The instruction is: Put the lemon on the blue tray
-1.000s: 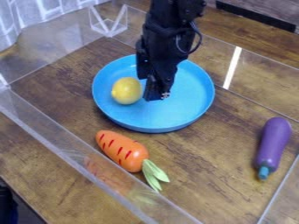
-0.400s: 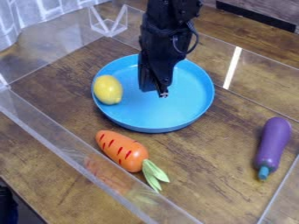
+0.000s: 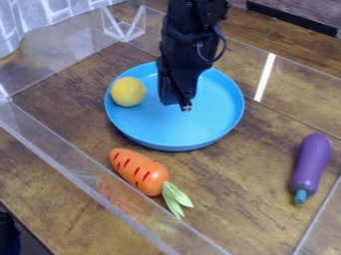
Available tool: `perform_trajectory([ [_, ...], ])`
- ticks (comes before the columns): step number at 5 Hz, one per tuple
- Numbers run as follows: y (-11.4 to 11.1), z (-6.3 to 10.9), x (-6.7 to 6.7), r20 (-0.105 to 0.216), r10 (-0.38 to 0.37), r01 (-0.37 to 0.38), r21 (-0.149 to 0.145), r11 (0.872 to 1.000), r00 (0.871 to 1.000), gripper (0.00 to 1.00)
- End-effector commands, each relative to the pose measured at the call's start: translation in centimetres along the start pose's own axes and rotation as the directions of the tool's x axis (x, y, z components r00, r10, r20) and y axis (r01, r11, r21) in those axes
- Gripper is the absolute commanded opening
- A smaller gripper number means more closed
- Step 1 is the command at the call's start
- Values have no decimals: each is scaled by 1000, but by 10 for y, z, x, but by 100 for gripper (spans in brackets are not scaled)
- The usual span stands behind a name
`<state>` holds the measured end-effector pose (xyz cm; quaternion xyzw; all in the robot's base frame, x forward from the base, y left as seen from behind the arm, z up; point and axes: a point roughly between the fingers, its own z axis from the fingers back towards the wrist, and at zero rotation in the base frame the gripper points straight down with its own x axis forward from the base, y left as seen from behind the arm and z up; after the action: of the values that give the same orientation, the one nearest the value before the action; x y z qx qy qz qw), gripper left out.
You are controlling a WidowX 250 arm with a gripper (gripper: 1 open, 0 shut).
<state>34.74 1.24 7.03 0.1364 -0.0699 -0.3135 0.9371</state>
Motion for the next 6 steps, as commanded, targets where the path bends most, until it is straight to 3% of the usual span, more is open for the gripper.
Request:
perform_trajectory([
  [1,16,24,1,68,37,-41,48,998,997,100],
  [5,27,24,-5,79,67,-72,58,996,995,100],
  [6,31,38,-6,89,75,-82,77,994,993,100],
])
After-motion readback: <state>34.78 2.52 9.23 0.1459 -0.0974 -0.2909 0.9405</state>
